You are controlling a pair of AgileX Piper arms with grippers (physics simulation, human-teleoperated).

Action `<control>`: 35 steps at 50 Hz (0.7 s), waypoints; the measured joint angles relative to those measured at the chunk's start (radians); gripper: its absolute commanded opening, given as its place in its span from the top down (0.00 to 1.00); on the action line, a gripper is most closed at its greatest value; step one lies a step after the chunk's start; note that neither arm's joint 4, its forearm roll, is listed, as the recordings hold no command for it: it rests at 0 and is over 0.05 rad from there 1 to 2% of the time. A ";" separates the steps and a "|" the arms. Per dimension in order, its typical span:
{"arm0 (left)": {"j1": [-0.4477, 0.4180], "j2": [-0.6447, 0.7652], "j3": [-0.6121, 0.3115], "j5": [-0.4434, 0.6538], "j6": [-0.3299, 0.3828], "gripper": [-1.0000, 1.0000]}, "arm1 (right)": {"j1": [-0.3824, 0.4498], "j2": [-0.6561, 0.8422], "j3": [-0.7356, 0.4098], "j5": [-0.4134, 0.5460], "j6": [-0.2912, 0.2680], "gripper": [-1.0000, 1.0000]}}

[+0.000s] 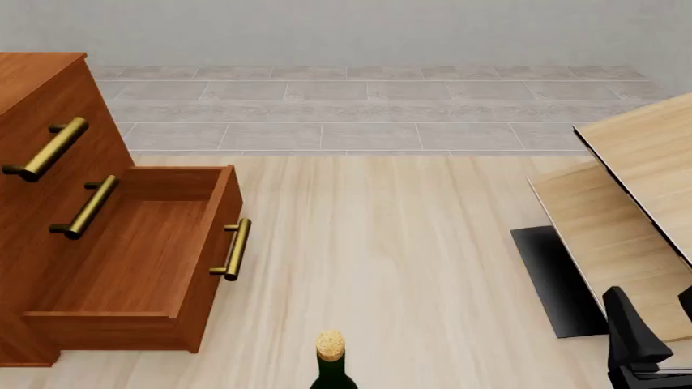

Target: Put the bowl on top of the cabinet.

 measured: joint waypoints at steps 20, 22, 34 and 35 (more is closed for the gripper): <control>0.027 -0.006 0.026 -0.040 0.040 0.00 | 0.000 0.000 0.000 0.000 0.000 0.00; 0.031 -0.007 0.029 -0.046 0.046 0.00 | 0.000 0.000 0.000 0.000 0.000 0.00; 0.043 -0.008 0.031 -0.068 0.060 0.00 | 0.000 0.000 0.000 0.000 0.000 0.00; 0.044 -0.008 0.032 -0.069 0.061 0.00 | 0.000 0.000 0.000 0.000 0.000 0.00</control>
